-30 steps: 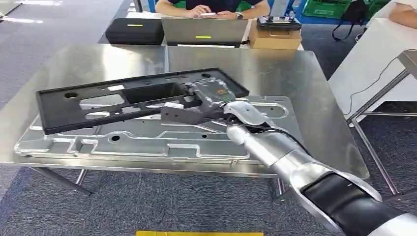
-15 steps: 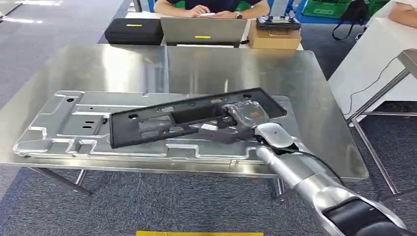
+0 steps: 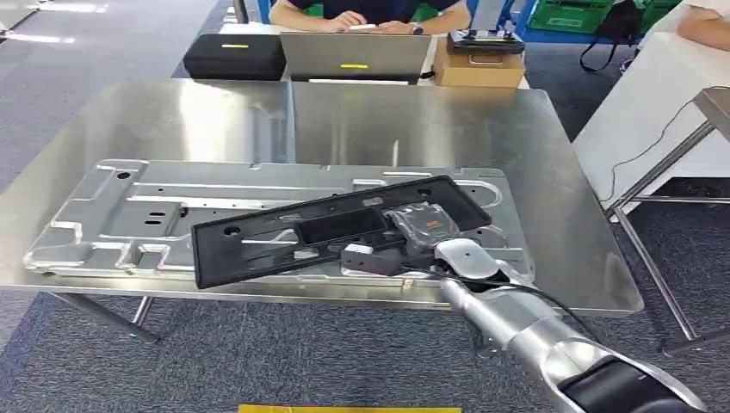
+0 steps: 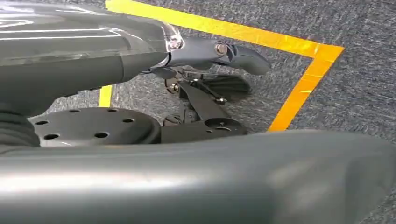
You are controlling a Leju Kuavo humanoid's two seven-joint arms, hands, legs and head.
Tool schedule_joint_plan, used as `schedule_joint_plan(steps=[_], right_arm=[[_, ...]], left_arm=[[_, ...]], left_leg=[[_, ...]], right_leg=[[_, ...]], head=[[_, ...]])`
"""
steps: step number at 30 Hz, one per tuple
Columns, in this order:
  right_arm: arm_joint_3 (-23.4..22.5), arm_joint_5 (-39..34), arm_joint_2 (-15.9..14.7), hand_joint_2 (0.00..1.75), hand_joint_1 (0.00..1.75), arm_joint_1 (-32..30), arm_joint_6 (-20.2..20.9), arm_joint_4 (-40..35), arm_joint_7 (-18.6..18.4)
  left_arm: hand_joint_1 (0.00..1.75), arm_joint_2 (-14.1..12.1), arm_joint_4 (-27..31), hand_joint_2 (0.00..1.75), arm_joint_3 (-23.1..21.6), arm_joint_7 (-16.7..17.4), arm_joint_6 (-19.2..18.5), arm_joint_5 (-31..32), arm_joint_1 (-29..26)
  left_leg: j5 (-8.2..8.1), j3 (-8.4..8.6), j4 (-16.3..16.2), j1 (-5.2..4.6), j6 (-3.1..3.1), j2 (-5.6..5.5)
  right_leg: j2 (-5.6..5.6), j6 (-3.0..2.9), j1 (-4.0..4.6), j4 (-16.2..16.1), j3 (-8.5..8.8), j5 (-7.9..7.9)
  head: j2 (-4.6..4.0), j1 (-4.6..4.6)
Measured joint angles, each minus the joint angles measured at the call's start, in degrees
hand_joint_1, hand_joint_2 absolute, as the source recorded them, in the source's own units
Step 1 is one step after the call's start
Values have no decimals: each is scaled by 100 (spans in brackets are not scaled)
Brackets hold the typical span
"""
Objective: Take the parts from the cabinet and place them on the table.
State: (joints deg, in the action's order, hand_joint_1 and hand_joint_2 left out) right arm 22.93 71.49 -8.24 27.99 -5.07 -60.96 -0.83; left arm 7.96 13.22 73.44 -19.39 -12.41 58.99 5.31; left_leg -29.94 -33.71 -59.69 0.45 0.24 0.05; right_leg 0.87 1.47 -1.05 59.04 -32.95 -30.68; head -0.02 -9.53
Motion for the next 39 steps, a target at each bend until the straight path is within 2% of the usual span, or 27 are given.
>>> schedule_joint_plan(steps=[6,7,13,14,20,25,34,39], right_arm=[[2,162,356,175,175,188,-30,144,-170],[0,186,415,0,0,241,-33,175,-192],[-9,509,701,0,0,571,-42,243,-268],[-9,579,728,0,0,613,-37,238,-280],[-11,673,760,0,0,760,37,166,-205],[-11,671,660,0,0,813,134,129,-59],[68,835,174,0,0,1038,350,208,173],[118,342,-296,0,0,1200,376,282,392]], left_arm=[[0,0,0,175,-37,-9,-4,79,6],[0,0,0,175,-50,-13,-9,105,10],[0,2,0,175,-116,7,96,170,37],[0,2,0,0,-125,0,96,170,38],[0,2,0,0,-173,-116,55,170,39],[0,2,0,0,-188,-157,44,170,37],[0,2,0,0,-188,-205,-9,160,40],[0,2,0,0,-188,-232,-24,98,31]], left_leg=[[1,0,0,1,0,0],[1,-1,0,1,0,0],[1,-4,0,1,0,0],[1,-4,0,1,0,0],[1,-4,0,-1,0,0],[1,-4,0,0,0,0],[1,-4,-1,-1,0,-1],[2,-4,-2,-4,1,-2]], right_leg=[[0,0,1,3,-4,0],[0,0,1,3,-4,0],[-1,0,1,4,-6,0],[-1,0,0,4,-6,0],[-1,0,-1,4,-7,0],[-3,0,0,4,-7,0],[-2,0,-1,3,-7,0],[-11,1,-3,3,-6,0]], head=[[0,0],[0,0],[0,0],[0,0],[0,0],[0,0],[0,2],[0,2]])
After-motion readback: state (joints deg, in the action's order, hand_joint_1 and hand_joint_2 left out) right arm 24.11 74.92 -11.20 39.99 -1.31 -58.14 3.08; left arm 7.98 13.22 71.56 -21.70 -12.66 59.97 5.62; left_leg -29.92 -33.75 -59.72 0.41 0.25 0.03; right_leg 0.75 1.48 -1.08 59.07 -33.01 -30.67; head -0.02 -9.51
